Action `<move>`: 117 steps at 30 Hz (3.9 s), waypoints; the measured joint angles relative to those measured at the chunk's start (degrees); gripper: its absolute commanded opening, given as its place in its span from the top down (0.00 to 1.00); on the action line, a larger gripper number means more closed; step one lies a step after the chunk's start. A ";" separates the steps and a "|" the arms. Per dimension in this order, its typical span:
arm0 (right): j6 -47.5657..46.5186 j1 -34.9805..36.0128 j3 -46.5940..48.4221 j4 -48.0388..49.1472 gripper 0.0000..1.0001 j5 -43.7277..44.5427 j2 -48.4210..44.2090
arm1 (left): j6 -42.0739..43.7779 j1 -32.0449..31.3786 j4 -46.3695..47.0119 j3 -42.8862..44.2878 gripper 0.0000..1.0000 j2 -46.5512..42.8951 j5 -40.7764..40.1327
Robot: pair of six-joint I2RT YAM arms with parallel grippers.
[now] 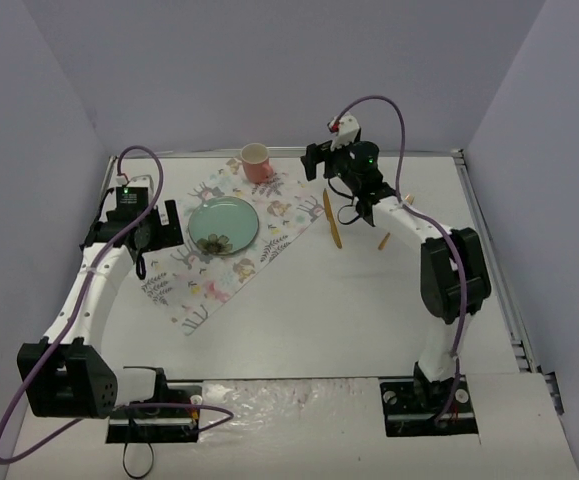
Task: Set the dinner table for one person
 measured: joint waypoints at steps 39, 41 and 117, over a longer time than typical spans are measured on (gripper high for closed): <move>20.66 -8.34 -16.84 -31.33 0.10 17.95 -7.86 | 0.00 -0.26 -0.83 0.00 0.03 -2.44 0.85; 17.83 -5.96 -14.81 -31.24 0.13 16.57 -6.44 | 0.00 -0.26 -0.83 0.00 0.03 -2.44 0.83; -13.65 5.48 15.72 -35.88 1.00 -0.88 12.48 | 0.05 -0.26 -0.87 0.00 0.03 -1.87 0.74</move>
